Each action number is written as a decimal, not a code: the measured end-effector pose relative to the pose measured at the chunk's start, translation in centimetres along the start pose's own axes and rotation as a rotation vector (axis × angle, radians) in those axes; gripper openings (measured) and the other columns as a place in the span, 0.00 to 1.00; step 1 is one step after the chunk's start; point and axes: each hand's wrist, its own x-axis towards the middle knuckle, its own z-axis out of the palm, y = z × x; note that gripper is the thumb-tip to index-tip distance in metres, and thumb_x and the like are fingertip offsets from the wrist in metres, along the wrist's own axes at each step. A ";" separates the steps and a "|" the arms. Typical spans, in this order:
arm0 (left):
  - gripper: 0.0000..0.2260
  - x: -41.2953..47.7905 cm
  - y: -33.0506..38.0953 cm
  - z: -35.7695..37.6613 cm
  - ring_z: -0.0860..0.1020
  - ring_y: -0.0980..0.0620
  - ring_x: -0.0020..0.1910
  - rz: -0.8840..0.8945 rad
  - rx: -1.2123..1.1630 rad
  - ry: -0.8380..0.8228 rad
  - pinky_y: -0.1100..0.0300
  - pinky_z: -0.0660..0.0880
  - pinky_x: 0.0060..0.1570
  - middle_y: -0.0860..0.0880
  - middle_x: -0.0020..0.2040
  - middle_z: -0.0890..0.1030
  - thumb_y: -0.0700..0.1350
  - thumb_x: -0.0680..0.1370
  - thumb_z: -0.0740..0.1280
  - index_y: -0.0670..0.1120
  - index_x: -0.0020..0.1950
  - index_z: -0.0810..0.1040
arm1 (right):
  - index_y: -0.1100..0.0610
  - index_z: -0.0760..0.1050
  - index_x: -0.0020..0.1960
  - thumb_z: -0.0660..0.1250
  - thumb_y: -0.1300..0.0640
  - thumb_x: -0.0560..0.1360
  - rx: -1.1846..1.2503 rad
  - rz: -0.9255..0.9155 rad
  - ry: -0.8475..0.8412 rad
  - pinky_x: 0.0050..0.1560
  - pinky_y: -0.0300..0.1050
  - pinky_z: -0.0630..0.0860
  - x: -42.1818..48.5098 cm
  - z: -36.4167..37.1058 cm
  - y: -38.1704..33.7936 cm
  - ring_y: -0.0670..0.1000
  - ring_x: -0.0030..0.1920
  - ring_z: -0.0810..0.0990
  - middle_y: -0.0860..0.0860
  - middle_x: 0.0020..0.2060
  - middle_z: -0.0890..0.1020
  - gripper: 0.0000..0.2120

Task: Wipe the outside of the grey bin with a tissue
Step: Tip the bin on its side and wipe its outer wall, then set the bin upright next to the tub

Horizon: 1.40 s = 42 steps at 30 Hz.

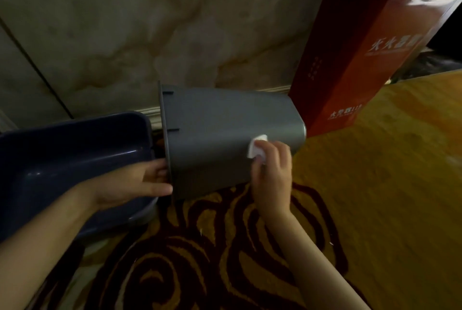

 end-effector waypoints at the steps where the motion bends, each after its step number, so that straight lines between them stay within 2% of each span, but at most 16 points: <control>1: 0.23 -0.2 -0.4 0.0 0.77 0.70 0.53 -0.030 0.094 0.003 0.76 0.74 0.44 0.64 0.53 0.82 0.44 0.68 0.70 0.61 0.59 0.71 | 0.59 0.72 0.56 0.61 0.64 0.74 -0.011 -0.078 -0.022 0.49 0.37 0.69 0.1 0.4 -0.5 0.47 0.49 0.72 0.56 0.49 0.77 0.11; 3: 0.22 0.0 -0.9 0.2 0.74 0.77 0.48 -0.014 0.264 0.122 0.81 0.70 0.39 0.66 0.51 0.77 0.44 0.71 0.70 0.62 0.59 0.68 | 0.58 0.72 0.55 0.63 0.64 0.73 -0.028 -0.155 -0.052 0.49 0.38 0.68 0.7 1.2 -0.8 0.48 0.48 0.72 0.56 0.49 0.77 0.11; 5: 0.20 1.0 -1.3 1.0 0.73 0.79 0.46 0.097 0.416 0.294 0.83 0.68 0.38 0.67 0.53 0.72 0.43 0.75 0.66 0.61 0.61 0.65 | 0.58 0.73 0.55 0.63 0.65 0.73 -0.036 -0.096 -0.053 0.48 0.40 0.71 1.8 1.8 0.0 0.49 0.48 0.73 0.55 0.50 0.76 0.11; 8: 0.19 2.9 -1.1 1.5 0.71 0.71 0.49 0.241 0.505 0.512 0.81 0.68 0.40 0.61 0.56 0.72 0.42 0.78 0.62 0.52 0.68 0.66 | 0.57 0.72 0.57 0.62 0.66 0.74 -0.003 0.217 -0.013 0.49 0.44 0.75 4.0 1.9 2.7 0.51 0.51 0.73 0.55 0.53 0.73 0.13; 11: 0.20 4.2 -0.2 0.7 0.71 0.67 0.53 0.289 0.512 0.533 0.82 0.67 0.41 0.60 0.57 0.72 0.42 0.78 0.61 0.50 0.70 0.64 | 0.57 0.71 0.59 0.60 0.67 0.75 -0.008 0.524 -0.042 0.48 0.44 0.74 5.0 1.4 5.9 0.52 0.53 0.73 0.55 0.57 0.72 0.13; 14: 0.20 5.3 1.0 0.0 0.72 0.59 0.58 0.319 0.534 0.535 0.77 0.67 0.46 0.55 0.59 0.74 0.41 0.78 0.61 0.47 0.70 0.65 | 0.58 0.73 0.59 0.61 0.65 0.77 -0.010 0.681 -0.152 0.45 0.41 0.68 3.3 1.0 8.1 0.47 0.49 0.71 0.56 0.57 0.74 0.12; 17: 0.18 6.2 3.1 -0.1 0.73 0.58 0.56 0.377 0.575 0.553 0.73 0.67 0.48 0.54 0.58 0.74 0.41 0.79 0.60 0.45 0.69 0.66 | 0.57 0.74 0.57 0.63 0.63 0.76 0.041 0.715 -0.231 0.43 0.38 0.67 0.4 1.1 8.8 0.45 0.48 0.71 0.54 0.55 0.76 0.10; 19: 0.16 6.9 5.1 0.1 0.74 0.56 0.55 0.417 0.635 0.601 0.66 0.69 0.50 0.52 0.57 0.75 0.41 0.79 0.59 0.44 0.67 0.67 | 0.55 0.75 0.55 0.64 0.59 0.76 0.136 0.754 -0.257 0.41 0.37 0.70 -1.3 1.3 8.2 0.44 0.48 0.74 0.51 0.53 0.78 0.08; 23: 0.12 8.3 8.7 1.3 0.78 0.41 0.49 0.455 0.773 0.766 0.45 0.75 0.47 0.38 0.51 0.79 0.44 0.79 0.59 0.37 0.58 0.69 | 0.49 0.75 0.51 0.64 0.56 0.76 0.272 0.738 -0.285 0.48 0.47 0.80 -3.2 1.8 6.4 0.45 0.48 0.78 0.46 0.48 0.79 0.05; 25: 0.14 9.0 10.1 2.3 0.77 0.38 0.50 0.454 0.788 0.778 0.42 0.74 0.49 0.36 0.51 0.78 0.45 0.77 0.62 0.36 0.56 0.69 | 0.47 0.75 0.49 0.65 0.56 0.76 0.312 0.718 -0.278 0.48 0.48 0.80 -3.0 1.7 5.7 0.46 0.48 0.79 0.46 0.47 0.80 0.05; 28: 0.12 10.1 11.8 3.9 0.76 0.38 0.52 0.414 0.762 0.808 0.44 0.74 0.51 0.36 0.53 0.77 0.44 0.75 0.66 0.39 0.51 0.67 | 0.47 0.75 0.49 0.64 0.57 0.76 0.387 0.739 -0.227 0.44 0.44 0.79 -1.7 1.2 5.0 0.46 0.46 0.79 0.46 0.46 0.80 0.05; 31: 0.11 11.0 13.5 4.5 0.75 0.36 0.52 0.318 0.777 0.953 0.49 0.71 0.47 0.36 0.52 0.77 0.42 0.74 0.67 0.41 0.47 0.65 | 0.47 0.75 0.47 0.64 0.57 0.76 0.448 0.737 -0.166 0.38 0.34 0.72 -0.8 0.5 4.5 0.43 0.43 0.78 0.46 0.43 0.80 0.05; 33: 0.11 11.3 14.6 4.7 0.75 0.36 0.52 0.283 0.801 0.983 0.50 0.70 0.47 0.36 0.53 0.77 0.43 0.74 0.67 0.40 0.46 0.66 | 0.46 0.75 0.46 0.65 0.57 0.76 0.488 0.729 -0.149 0.38 0.34 0.72 -0.7 0.1 4.1 0.43 0.42 0.78 0.46 0.42 0.80 0.06; 37: 0.09 11.9 17.4 7.1 0.75 0.37 0.52 0.344 0.985 0.924 0.53 0.66 0.41 0.39 0.51 0.78 0.44 0.74 0.66 0.43 0.45 0.67 | 0.45 0.75 0.45 0.65 0.59 0.76 0.516 0.735 -0.146 0.40 0.37 0.74 -0.8 -0.1 4.1 0.44 0.43 0.78 0.45 0.41 0.80 0.08; 40: 0.06 12.9 19.3 10.2 0.75 0.43 0.43 0.459 1.164 0.831 0.56 0.64 0.33 0.46 0.40 0.74 0.41 0.73 0.65 0.44 0.46 0.69 | 0.46 0.76 0.46 0.65 0.59 0.76 0.555 0.775 -0.183 0.44 0.40 0.77 -0.9 0.0 4.4 0.44 0.45 0.78 0.45 0.43 0.80 0.07; 42: 0.09 13.3 19.8 12.4 0.74 0.45 0.39 0.501 1.294 0.786 0.58 0.60 0.27 0.50 0.36 0.72 0.37 0.73 0.64 0.44 0.52 0.72 | 0.46 0.76 0.46 0.64 0.58 0.76 0.565 0.799 -0.225 0.44 0.40 0.77 -1.2 0.2 4.4 0.43 0.46 0.78 0.45 0.44 0.80 0.07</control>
